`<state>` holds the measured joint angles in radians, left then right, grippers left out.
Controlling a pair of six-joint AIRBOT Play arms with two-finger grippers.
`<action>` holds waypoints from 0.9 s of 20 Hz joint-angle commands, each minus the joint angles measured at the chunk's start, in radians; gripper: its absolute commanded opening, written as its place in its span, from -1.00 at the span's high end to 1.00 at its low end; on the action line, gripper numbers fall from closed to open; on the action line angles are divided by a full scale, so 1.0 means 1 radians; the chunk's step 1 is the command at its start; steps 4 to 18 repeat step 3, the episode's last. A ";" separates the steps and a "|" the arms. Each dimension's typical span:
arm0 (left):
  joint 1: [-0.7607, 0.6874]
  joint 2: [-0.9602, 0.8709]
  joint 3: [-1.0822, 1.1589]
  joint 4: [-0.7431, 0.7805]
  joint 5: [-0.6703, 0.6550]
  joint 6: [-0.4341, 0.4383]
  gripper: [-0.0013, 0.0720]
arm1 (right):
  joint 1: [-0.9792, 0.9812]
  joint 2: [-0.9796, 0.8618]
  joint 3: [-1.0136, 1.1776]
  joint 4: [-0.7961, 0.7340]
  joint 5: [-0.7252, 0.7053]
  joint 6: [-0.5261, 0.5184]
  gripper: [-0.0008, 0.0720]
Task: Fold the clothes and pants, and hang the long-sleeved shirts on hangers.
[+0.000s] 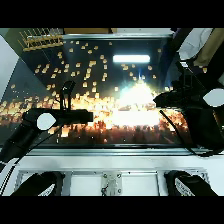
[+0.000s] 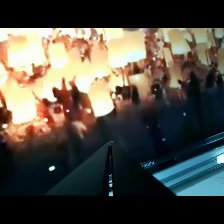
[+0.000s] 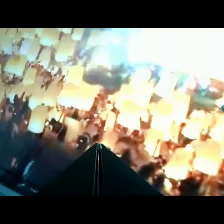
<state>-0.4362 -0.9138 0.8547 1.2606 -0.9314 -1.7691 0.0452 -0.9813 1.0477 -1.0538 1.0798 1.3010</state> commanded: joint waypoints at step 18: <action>0.000 0.000 0.001 0.001 0.000 0.000 0.96 | 0.002 -0.001 0.000 0.001 0.000 0.000 0.87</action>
